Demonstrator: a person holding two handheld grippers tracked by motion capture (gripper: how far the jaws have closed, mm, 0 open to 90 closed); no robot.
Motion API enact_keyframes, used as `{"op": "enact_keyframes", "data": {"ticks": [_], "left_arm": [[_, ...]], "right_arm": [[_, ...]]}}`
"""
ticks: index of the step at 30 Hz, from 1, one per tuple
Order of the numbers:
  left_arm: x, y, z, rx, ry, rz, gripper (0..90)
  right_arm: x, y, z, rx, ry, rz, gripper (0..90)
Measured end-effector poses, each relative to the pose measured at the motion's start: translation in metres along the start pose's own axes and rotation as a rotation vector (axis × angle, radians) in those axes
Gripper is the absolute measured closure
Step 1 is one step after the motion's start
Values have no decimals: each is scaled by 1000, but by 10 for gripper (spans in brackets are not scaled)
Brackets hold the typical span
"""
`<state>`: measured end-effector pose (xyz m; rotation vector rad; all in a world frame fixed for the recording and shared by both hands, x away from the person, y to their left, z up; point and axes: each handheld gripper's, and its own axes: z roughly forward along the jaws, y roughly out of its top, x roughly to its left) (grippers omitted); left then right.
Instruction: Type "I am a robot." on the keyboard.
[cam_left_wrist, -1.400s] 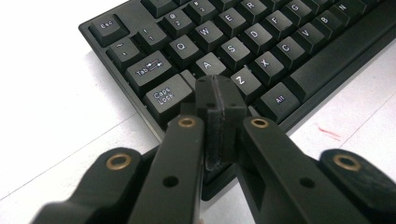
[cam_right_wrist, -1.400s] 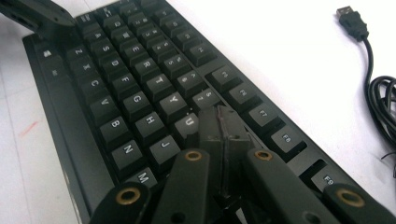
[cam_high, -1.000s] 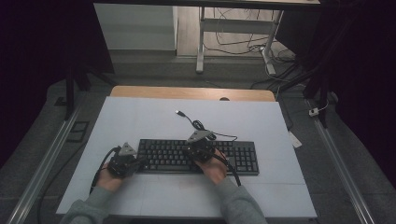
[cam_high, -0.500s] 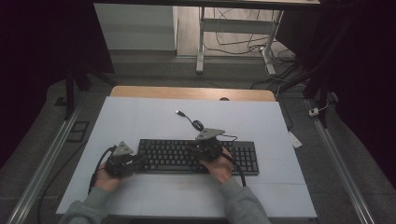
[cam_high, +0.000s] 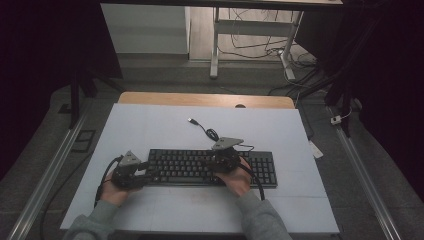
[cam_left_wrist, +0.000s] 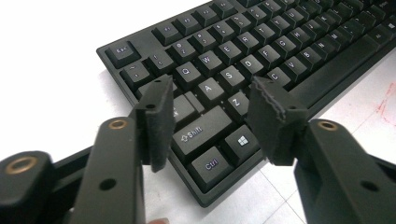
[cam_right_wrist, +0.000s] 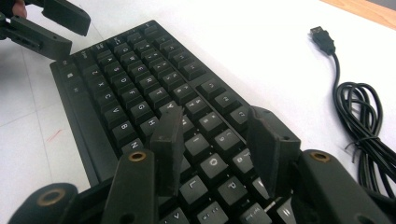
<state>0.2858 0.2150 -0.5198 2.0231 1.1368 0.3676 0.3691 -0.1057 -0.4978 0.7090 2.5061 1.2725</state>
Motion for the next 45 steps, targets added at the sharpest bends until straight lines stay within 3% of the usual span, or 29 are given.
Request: {"op": "enact_keyframes", "data": {"ticks": [10, 13, 22, 29, 39, 45], "left_arm": [[2, 2, -2, -12, 9, -37, 340], [4, 3, -3, -7, -11, -47, 307], [5, 9, -11, -37, -27, -42, 252], [2, 16, -13, -55, -87, -14, 255], [-12, 29, -7, -41, -161, 72, 385], [-23, 40, 4, 0, -193, 122, 527]], "right_arm": [[-6, -12, -23, -8, -17, 11, 547], [-9, -18, -33, -5, -30, 18, 547], [-13, -37, -58, -5, -74, 36, 545], [-14, -43, -62, -7, -75, 45, 543], [-15, -45, -63, -12, -78, 48, 541], [-13, -46, -64, -11, -83, 44, 537]]}}
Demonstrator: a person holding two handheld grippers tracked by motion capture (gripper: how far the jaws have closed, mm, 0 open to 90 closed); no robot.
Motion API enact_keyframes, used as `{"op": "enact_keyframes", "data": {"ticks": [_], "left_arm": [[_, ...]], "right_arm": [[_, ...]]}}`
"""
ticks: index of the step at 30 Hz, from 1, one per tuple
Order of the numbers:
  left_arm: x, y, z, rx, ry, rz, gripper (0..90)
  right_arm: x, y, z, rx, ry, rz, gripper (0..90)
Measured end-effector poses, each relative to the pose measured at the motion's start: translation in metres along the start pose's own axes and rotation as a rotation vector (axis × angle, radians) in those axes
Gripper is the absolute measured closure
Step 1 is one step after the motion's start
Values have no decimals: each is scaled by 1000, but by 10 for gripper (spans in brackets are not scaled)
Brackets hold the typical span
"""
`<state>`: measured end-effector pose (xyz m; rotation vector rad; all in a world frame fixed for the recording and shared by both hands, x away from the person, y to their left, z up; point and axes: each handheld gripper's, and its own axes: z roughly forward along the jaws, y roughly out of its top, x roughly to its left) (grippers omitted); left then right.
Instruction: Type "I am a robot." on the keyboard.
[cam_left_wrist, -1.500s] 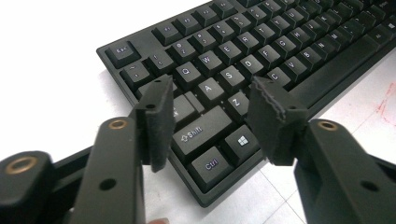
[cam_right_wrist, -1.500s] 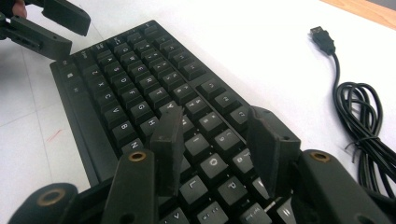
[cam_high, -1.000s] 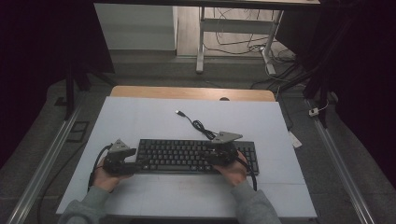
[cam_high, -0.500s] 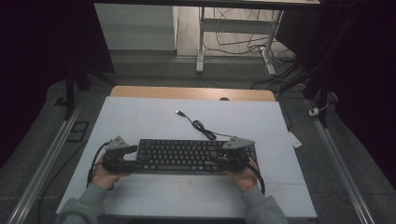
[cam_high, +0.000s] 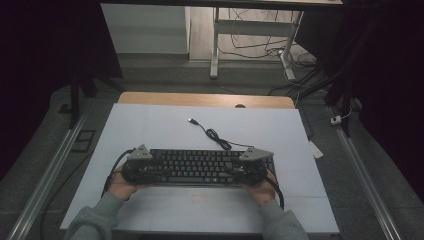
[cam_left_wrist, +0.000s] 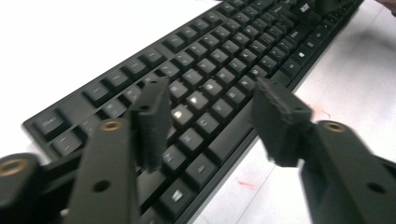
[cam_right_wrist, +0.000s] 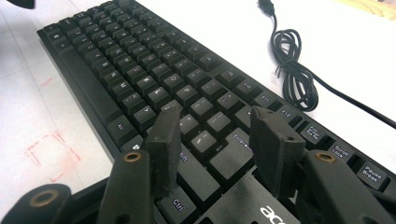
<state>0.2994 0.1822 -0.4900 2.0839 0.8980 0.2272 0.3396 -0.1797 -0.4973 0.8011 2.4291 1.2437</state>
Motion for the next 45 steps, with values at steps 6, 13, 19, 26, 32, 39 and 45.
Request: {"op": "enact_keyframes", "data": {"ticks": [6, 13, 19, 26, 32, 39, 45], "left_arm": [[-9, 10, 12, 34, -23, 40, 745], [-15, 10, 22, 58, -38, 60, 885], [-19, 8, 30, 76, -36, 71, 887], [-25, 8, 41, 101, -48, 83, 887], [-30, 7, 51, 126, -52, 99, 887], [-34, 8, 57, 135, -53, 114, 887], [-34, 6, 60, 150, -43, 121, 887]], "right_arm": [[0, -1, 0, -4, -1, 1, 532], [-1, -3, 0, 8, -3, 6, 529], [0, -4, 2, 15, -2, -1, 527], [-1, -4, 1, 8, -8, 4, 522], [-1, -4, 2, 15, -10, 1, 522], [-1, -5, 3, 22, -10, -1, 521], [-1, -5, 3, 23, -11, -2, 519]]}}
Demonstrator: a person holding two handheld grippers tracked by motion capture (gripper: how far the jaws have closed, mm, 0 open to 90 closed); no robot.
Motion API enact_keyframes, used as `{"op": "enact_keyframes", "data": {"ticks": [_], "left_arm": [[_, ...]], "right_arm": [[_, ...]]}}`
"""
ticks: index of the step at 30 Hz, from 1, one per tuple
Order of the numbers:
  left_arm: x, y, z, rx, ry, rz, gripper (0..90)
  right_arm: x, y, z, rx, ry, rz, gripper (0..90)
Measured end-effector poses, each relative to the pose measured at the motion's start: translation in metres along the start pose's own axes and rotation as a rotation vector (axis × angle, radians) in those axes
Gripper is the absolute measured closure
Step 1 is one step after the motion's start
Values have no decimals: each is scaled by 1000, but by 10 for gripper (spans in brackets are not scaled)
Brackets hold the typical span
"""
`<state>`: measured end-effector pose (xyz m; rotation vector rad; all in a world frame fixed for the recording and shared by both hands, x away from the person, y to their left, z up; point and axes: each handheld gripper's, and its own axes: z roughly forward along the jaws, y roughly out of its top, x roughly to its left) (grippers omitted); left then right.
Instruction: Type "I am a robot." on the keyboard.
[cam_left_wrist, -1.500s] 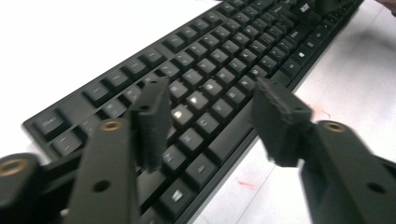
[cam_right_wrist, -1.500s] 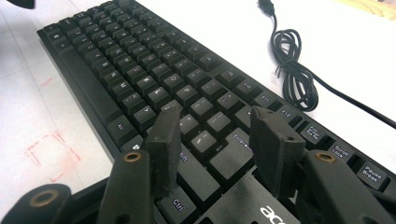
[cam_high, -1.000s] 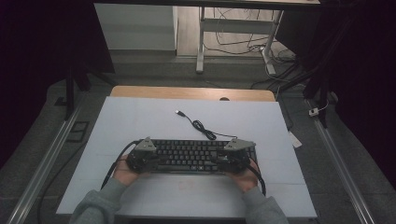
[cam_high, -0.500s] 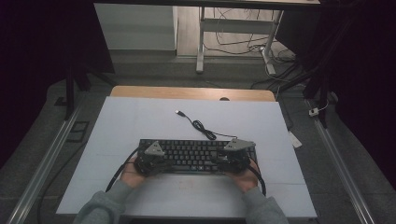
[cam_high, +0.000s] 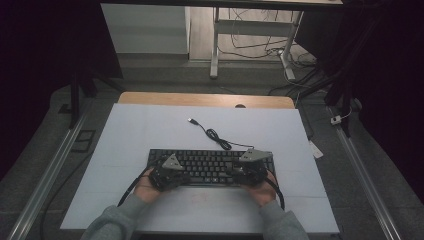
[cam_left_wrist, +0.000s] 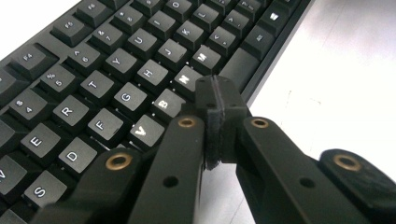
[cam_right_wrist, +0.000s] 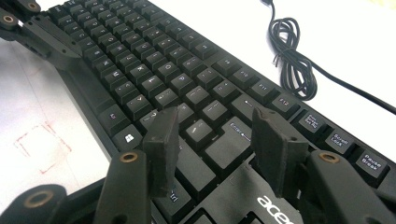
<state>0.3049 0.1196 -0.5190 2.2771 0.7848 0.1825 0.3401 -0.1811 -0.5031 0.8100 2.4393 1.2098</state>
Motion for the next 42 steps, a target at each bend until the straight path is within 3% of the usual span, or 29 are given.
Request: {"op": "enact_keyframes", "data": {"ticks": [9, 13, 18, 22, 25, 28, 33, 42], "left_arm": [[-2, -2, 2, -5, 24, 5, 887], [-1, -1, -5, -57, 27, -14, 882], [4, 0, -15, -135, 31, -68, 706], [7, -1, -21, -121, 54, -85, 482], [10, -3, -28, -113, 49, -102, 375], [15, -5, -34, -132, 71, -135, 301], [20, -5, -42, -148, 87, -152, 254], [21, -4, -47, -162, 98, -133, 270]], "right_arm": [[0, 0, -1, -5, -3, -1, 513], [0, 1, -1, -6, -3, -1, 512], [-1, 0, -1, -10, -3, 0, 510], [-1, 1, -1, -15, -2, 0, 509], [0, 2, -2, -16, -2, -6, 508], [-1, 2, -3, -20, -1, -7, 507], [-2, 2, -5, -24, -4, -2, 505], [0, 3, -3, -17, -3, -8, 503]]}}
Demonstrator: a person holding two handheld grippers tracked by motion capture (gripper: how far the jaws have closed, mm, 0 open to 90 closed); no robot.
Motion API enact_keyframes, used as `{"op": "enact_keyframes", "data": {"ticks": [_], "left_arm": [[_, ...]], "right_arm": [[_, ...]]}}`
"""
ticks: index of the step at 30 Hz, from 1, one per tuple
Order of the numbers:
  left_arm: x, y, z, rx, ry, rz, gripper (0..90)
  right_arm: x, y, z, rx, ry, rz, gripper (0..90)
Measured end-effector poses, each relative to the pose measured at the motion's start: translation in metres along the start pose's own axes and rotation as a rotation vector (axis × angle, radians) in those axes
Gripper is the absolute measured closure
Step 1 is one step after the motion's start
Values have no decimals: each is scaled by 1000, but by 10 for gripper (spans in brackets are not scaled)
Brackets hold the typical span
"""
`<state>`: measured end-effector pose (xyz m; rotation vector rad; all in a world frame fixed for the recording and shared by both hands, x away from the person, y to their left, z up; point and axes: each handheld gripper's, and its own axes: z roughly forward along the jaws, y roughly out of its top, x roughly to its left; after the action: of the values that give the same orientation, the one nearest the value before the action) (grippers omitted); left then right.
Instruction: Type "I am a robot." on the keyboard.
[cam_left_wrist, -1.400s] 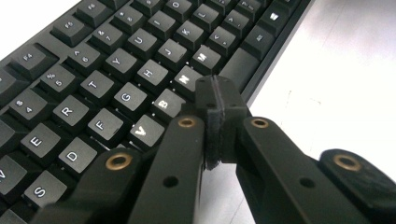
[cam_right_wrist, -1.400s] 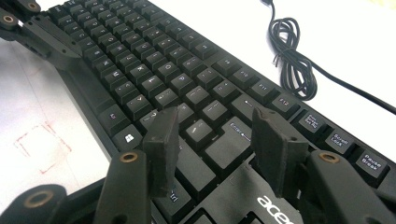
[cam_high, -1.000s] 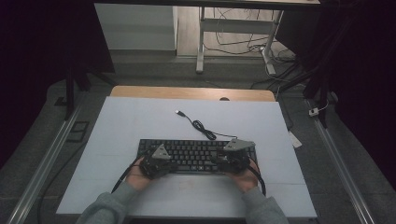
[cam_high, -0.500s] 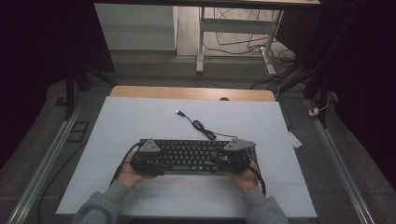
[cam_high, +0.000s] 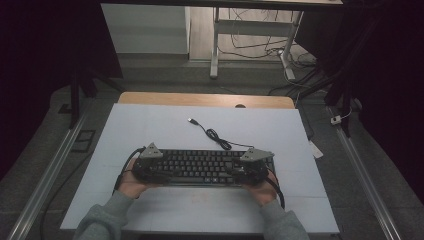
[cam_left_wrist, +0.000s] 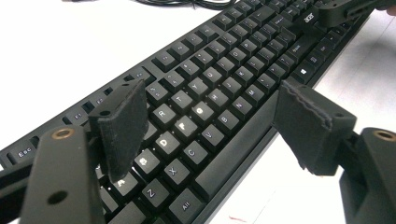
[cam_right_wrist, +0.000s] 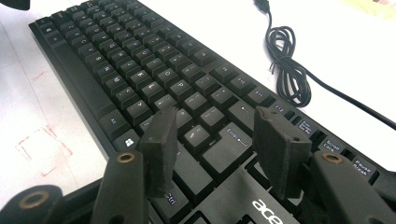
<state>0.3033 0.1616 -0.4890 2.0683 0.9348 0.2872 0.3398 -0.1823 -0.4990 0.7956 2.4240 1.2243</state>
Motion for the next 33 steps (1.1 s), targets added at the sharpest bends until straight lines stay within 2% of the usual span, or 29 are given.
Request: {"op": "enact_keyframes", "data": {"ticks": [5, 8, 13, 17, 25, 33], "left_arm": [[1, 1, -1, -1, 5, -4, 289], [1, 2, -3, -1, 28, 3, 305], [6, 1, -6, -7, 53, -25, 335], [11, 0, -7, -4, 71, -32, 379], [17, -4, -5, 33, 90, -39, 525], [22, -9, 1, 91, 106, -36, 701]], "right_arm": [[0, 0, 1, 6, -1, -1, 503], [1, 0, 2, 13, -1, -5, 503], [2, 0, 3, 10, 4, -7, 503], [2, 0, 3, 5, 2, -11, 503], [1, -1, 4, 14, 0, -6, 502], [2, -1, 4, 17, -2, -8, 500]]}}
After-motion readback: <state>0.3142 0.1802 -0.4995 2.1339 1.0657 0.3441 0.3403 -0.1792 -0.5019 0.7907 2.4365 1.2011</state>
